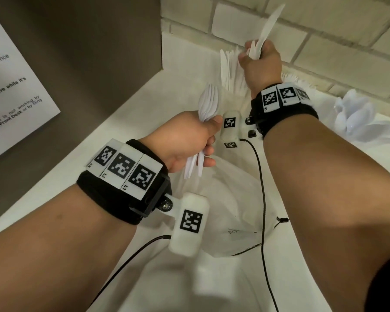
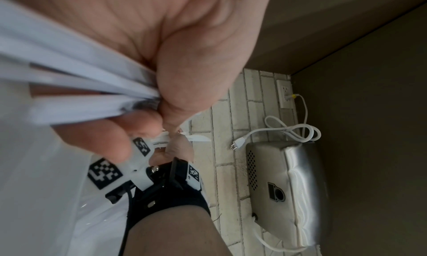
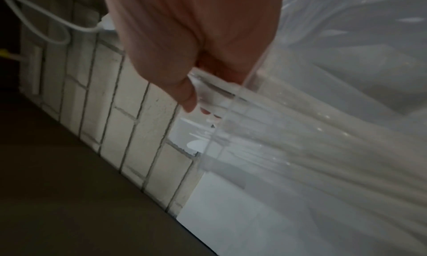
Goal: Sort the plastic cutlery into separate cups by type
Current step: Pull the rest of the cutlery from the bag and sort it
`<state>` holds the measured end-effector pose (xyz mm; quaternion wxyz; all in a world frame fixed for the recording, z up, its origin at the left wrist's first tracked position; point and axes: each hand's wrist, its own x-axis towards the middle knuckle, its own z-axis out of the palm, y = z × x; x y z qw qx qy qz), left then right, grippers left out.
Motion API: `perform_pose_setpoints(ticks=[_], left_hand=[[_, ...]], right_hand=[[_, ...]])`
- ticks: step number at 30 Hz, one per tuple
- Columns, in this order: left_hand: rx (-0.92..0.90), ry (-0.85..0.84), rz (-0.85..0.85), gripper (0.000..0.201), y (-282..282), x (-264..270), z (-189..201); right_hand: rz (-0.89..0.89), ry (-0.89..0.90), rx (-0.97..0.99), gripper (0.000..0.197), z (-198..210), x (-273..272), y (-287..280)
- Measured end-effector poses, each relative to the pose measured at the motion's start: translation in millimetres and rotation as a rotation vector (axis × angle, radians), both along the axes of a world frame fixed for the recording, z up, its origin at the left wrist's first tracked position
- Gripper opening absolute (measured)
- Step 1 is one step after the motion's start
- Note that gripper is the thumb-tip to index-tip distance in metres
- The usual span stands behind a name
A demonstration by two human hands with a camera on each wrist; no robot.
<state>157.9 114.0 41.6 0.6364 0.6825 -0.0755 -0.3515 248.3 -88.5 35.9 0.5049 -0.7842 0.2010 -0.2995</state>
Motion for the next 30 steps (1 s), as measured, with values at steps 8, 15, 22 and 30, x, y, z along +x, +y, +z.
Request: perform_pose_setpoints(ticks=[8, 15, 22, 30], left_hand=[[-0.005, 0.014, 0.003, 0.017, 3, -1, 0], [-0.023, 0.018, 0.012, 0.016, 7, -2, 1], [-0.102, -0.006, -0.047, 0.019, 1, -16, 9], [-0.073, -0.17, -0.179, 0.019, -9, -45, 2]], right_hand=[[-0.01, 0.034, -0.27, 0.057, 4, -5, 2], [-0.104, -0.024, 0.033, 0.044, 25, -30, -2], [0.078, -0.008, 0.189, 0.017, 85, -125, 19], [0.251, 0.277, 0.0, 0.048, 68, -203, 75]])
